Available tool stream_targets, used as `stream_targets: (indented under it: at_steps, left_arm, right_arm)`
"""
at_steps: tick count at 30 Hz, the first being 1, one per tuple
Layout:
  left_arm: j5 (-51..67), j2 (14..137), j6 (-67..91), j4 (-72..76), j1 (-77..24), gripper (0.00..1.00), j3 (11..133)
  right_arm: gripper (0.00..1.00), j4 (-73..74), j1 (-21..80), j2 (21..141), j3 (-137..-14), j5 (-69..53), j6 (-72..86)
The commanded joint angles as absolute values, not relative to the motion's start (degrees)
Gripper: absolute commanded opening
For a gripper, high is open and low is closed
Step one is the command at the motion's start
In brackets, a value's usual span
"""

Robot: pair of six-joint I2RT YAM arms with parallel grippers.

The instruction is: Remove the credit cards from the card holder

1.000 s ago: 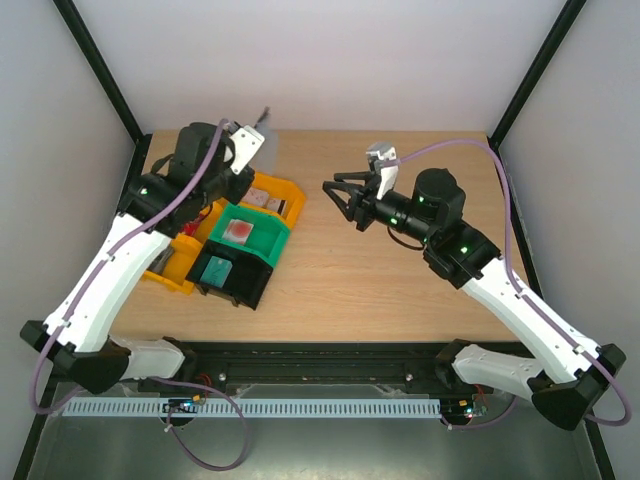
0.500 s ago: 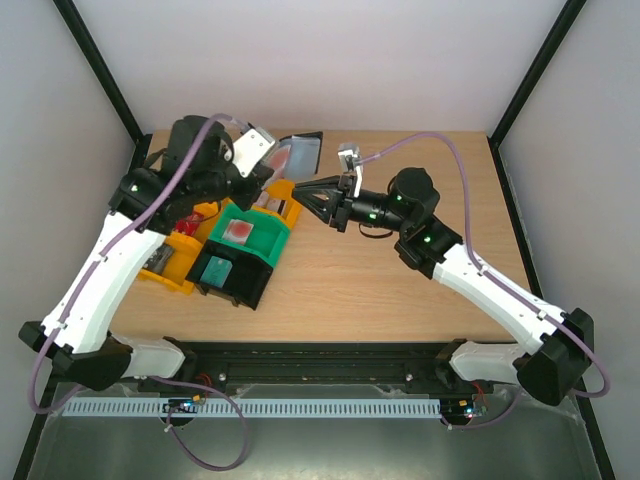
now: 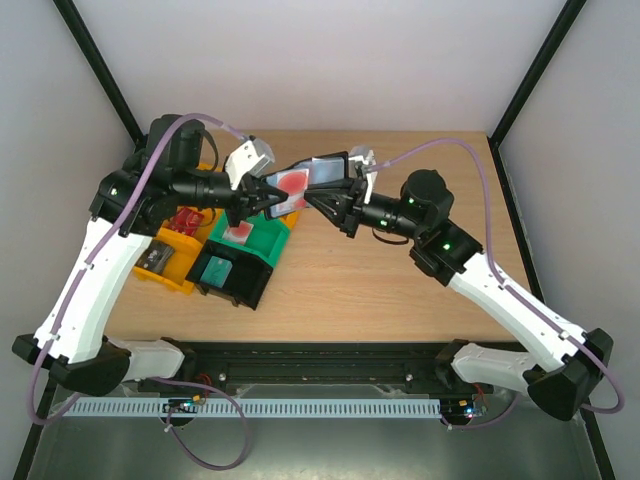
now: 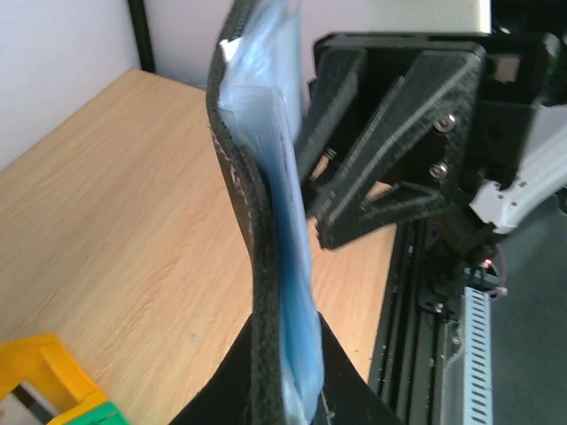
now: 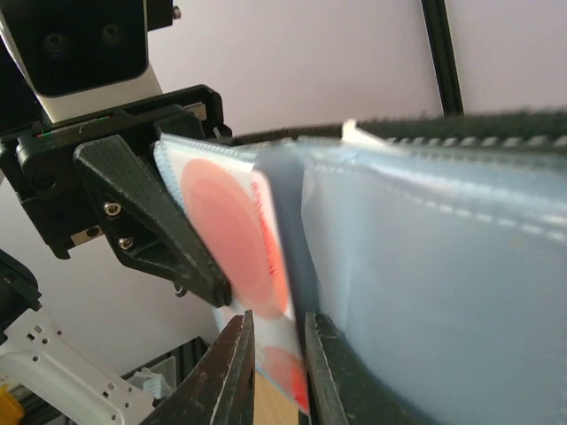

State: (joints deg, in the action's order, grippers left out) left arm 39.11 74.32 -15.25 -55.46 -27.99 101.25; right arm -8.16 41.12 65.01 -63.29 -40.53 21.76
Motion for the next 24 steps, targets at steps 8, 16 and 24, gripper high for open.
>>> stream_targets:
  at_steps: [8, 16, 24]
  left_arm:
    - [53.05, 72.55, -21.3, -59.74, -27.55, 0.02, 103.52]
    - [53.1, 72.77, -19.44, -57.45, -27.6, 0.02, 102.04]
    - [51.98, 72.39, -19.52, -57.18, -27.51, 0.1, 101.2]
  right_arm:
    - [0.2, -0.69, 41.26, 63.96, -67.72, -43.9, 15.02]
    - [0.06, -10.16, 41.3, 66.49, -65.55, -57.38, 20.38]
    - [0.02, -11.11, 41.01, 62.2, -62.99, -57.22, 17.16]
